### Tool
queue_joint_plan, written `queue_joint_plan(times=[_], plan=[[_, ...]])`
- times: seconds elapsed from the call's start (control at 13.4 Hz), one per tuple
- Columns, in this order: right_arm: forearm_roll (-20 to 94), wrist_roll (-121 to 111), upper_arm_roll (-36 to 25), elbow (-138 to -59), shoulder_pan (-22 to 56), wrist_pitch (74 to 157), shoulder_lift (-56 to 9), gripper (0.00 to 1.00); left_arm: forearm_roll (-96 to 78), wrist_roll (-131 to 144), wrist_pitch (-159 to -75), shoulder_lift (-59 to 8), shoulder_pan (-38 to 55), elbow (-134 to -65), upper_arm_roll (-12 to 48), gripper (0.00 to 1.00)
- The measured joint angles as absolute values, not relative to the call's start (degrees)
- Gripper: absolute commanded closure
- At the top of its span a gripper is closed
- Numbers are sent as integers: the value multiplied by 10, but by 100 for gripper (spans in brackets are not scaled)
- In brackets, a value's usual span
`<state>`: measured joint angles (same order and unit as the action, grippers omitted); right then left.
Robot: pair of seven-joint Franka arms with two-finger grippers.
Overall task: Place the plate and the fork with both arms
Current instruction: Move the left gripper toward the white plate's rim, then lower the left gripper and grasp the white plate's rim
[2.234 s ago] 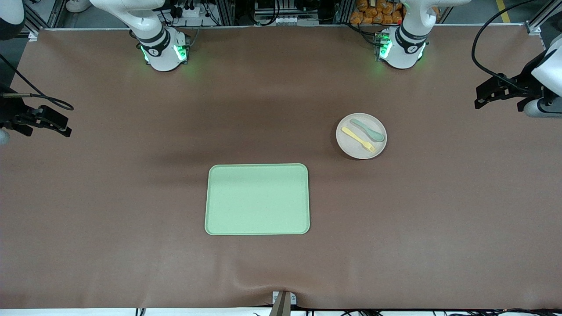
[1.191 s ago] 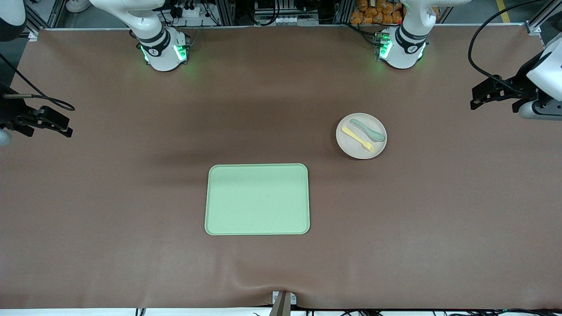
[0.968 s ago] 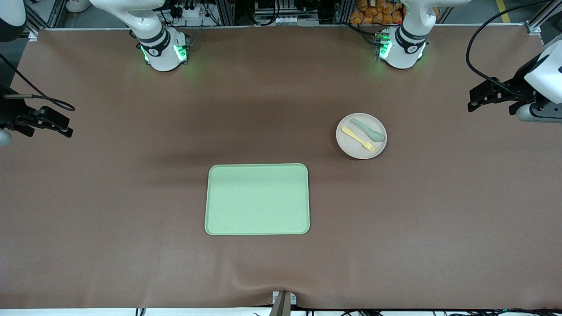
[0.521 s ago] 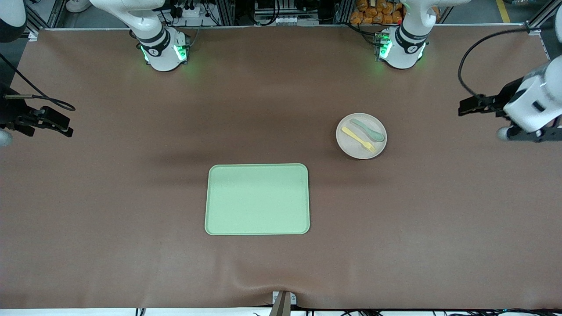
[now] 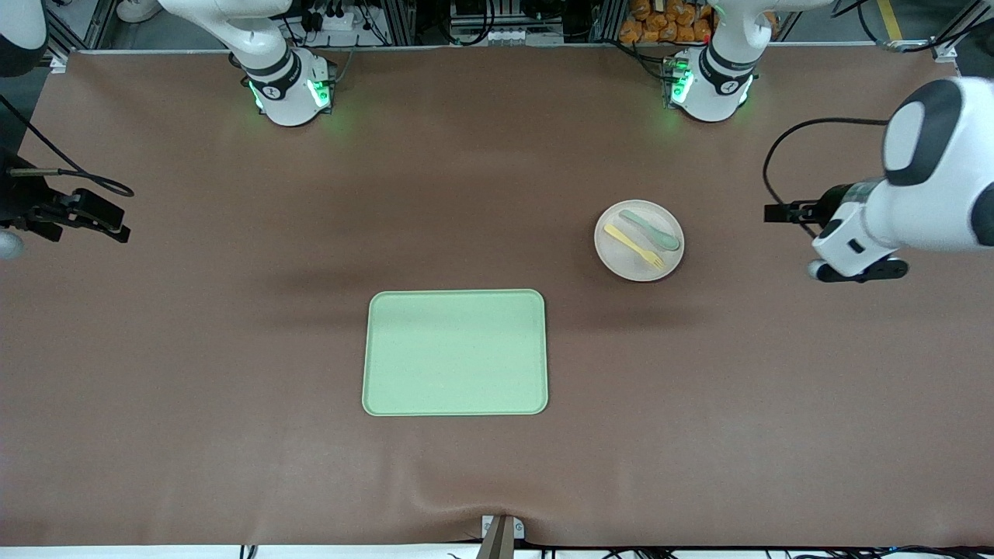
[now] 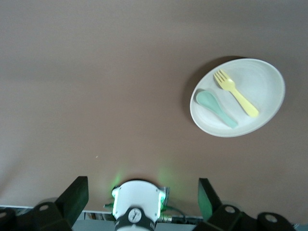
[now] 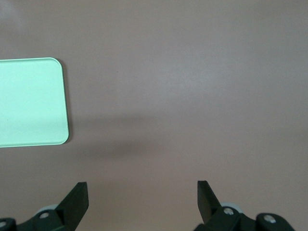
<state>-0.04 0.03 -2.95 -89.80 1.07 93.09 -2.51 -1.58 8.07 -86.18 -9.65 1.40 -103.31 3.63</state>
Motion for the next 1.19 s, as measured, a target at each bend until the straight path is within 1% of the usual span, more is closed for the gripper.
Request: queue_joint_plan(times=[0.15, 0.3, 0.52, 0.6, 0.74, 1.19], plan=[[0, 0, -30, -898, 10, 931, -26, 0, -18, 109, -968, -98, 16, -1129, 50, 0], [0, 0, -30, -898, 10, 930, -26, 0, -19, 159, -1057, -113, 18, -1212, 77, 0], [0, 0, -30, -898, 10, 929, -26, 0, -19, 230, -1137, -141, 22, -1292, 122, 0], [0, 0, -30, -898, 10, 929, -26, 0, -19, 255, -1156, -150, 23, -1307, 135, 0], [0, 0, -30, -898, 10, 929, -27, 0, -19, 291, -1173, -170, 26, -1316, 145, 0], [0, 0, -30, -898, 9, 928, -27, 0, -19, 322, -1203, -220, 26, -1317, 144, 0]])
